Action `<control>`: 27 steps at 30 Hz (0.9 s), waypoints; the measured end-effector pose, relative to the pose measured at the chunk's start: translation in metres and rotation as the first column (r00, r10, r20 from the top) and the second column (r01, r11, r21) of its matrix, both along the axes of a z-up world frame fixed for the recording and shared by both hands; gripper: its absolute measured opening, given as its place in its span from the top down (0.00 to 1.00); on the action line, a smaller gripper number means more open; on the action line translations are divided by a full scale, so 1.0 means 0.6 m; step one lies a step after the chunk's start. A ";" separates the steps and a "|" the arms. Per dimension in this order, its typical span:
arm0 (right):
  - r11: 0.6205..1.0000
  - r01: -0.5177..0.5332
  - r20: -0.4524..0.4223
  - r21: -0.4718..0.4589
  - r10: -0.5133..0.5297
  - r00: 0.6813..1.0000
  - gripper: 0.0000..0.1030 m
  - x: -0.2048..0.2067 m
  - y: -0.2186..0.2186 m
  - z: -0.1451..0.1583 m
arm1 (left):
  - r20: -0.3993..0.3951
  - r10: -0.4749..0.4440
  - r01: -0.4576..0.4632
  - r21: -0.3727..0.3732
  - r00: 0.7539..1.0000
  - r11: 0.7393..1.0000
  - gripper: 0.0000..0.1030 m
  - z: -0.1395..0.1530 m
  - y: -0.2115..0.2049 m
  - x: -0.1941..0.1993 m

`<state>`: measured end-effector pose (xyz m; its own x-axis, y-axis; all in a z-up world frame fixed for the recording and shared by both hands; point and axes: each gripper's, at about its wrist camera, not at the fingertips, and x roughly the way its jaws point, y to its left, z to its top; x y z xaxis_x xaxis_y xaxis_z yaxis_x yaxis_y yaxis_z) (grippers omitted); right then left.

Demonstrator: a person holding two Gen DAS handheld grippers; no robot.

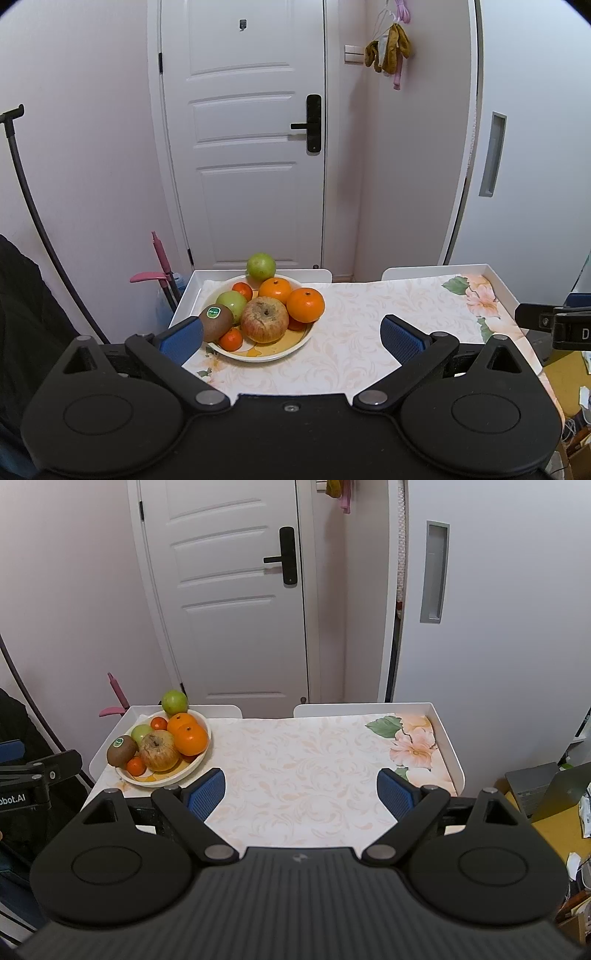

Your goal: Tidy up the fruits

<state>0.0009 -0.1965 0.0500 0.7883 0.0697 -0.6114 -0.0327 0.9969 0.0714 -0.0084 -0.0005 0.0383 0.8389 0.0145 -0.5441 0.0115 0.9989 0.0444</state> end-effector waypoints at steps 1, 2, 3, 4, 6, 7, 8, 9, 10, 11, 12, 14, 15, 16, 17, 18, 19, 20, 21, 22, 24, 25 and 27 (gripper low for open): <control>1.000 0.000 0.000 -0.001 0.000 1.000 0.00 0.000 0.000 0.000 | -0.001 0.001 -0.001 0.000 1.000 1.000 0.00 0.000 0.000 0.000; 1.000 -0.001 0.000 0.000 0.001 1.000 0.00 0.000 0.000 0.000 | -0.002 0.002 -0.002 0.000 1.000 1.000 0.00 -0.001 0.001 0.000; 1.000 -0.001 0.000 0.000 0.001 1.000 0.00 0.000 0.000 0.000 | -0.002 0.003 -0.003 0.000 1.000 1.000 0.00 -0.002 0.002 0.000; 1.000 -0.001 -0.001 -0.001 0.001 1.000 0.00 0.000 0.000 0.000 | -0.003 0.004 -0.004 -0.001 1.000 1.000 0.00 -0.002 0.003 -0.001; 1.000 -0.001 -0.002 0.000 0.001 1.000 0.00 0.000 0.002 -0.001 | -0.003 0.004 -0.004 -0.002 1.000 1.000 0.00 -0.002 0.004 -0.002; 1.000 -0.001 -0.002 -0.001 0.001 1.000 0.00 0.000 0.002 -0.001 | -0.004 0.005 -0.005 -0.002 1.000 1.000 0.00 -0.002 0.006 -0.002; 1.000 0.000 -0.004 -0.002 0.000 1.000 0.00 0.001 0.003 -0.001 | -0.003 0.004 -0.004 -0.002 1.000 1.000 0.00 -0.002 0.006 -0.002; 1.000 0.000 -0.005 -0.003 0.000 1.000 0.00 0.001 0.004 -0.002 | -0.004 0.004 -0.004 -0.003 1.000 1.000 0.00 -0.002 0.006 -0.002; 1.000 0.001 -0.006 -0.004 -0.001 1.000 0.00 0.001 0.005 -0.002 | -0.005 0.004 -0.004 -0.003 1.000 1.000 0.00 -0.002 0.006 -0.002; 1.000 0.001 -0.008 -0.005 -0.001 1.000 0.00 0.001 0.005 -0.003 | -0.006 0.004 -0.004 -0.003 1.000 1.000 0.00 -0.003 0.006 -0.001; 1.000 0.002 -0.009 -0.005 -0.002 1.000 0.00 0.002 0.006 -0.003 | -0.006 0.004 -0.004 -0.003 1.000 1.000 0.00 -0.003 0.007 0.000; 1.000 0.003 -0.010 -0.006 -0.003 1.000 0.00 0.002 0.007 -0.003 | -0.007 0.003 -0.003 -0.003 1.000 1.000 0.00 -0.002 0.007 0.000; 1.000 0.004 -0.011 -0.006 -0.004 1.000 0.00 0.003 0.007 -0.003 | -0.007 0.004 -0.004 -0.003 1.000 1.000 0.00 -0.002 0.007 0.000; 1.000 0.005 -0.012 -0.006 -0.005 1.000 0.00 0.003 0.007 -0.004 | -0.009 0.003 -0.003 -0.003 1.000 1.000 0.00 -0.003 0.007 0.000; 1.000 0.005 -0.013 -0.006 -0.006 1.000 0.00 0.004 0.007 -0.004 | -0.009 0.002 -0.002 -0.002 1.000 1.000 0.00 -0.003 0.007 0.000; 1.000 0.006 -0.015 -0.006 -0.006 1.000 0.00 0.004 0.008 -0.004 | -0.010 0.001 -0.001 -0.002 1.000 1.000 0.00 -0.003 0.008 0.000; 1.000 0.008 -0.017 -0.006 -0.008 1.000 0.00 0.004 0.007 -0.005 | -0.011 0.000 0.000 0.000 1.000 1.000 0.00 -0.004 0.008 0.001; 1.000 0.009 -0.018 -0.006 -0.009 1.000 0.00 0.006 0.008 -0.005 | -0.012 -0.001 0.001 0.001 1.000 1.000 0.00 -0.004 0.008 0.000; 1.000 0.009 -0.018 -0.006 -0.009 1.000 0.00 0.006 0.008 -0.005 | -0.012 -0.001 0.001 0.002 1.000 1.000 0.00 -0.005 0.008 0.001; 1.000 0.009 -0.019 -0.007 -0.009 1.000 0.00 0.006 0.008 -0.005 | -0.013 -0.002 0.002 0.002 1.000 1.000 0.00 -0.005 0.008 0.001; 1.000 0.011 -0.019 -0.007 -0.011 1.000 0.00 0.006 0.008 -0.006 | -0.015 -0.003 0.003 0.004 1.000 1.000 0.00 -0.006 0.008 0.002; 1.000 0.010 -0.020 -0.007 -0.010 1.000 0.00 0.007 0.007 -0.006 | -0.016 -0.003 0.003 0.005 1.000 1.000 0.00 -0.006 0.008 0.003; 1.000 0.011 -0.021 -0.008 -0.011 1.000 0.00 0.006 0.007 -0.006 | -0.019 -0.004 0.004 0.006 1.000 1.000 0.00 -0.006 0.008 0.003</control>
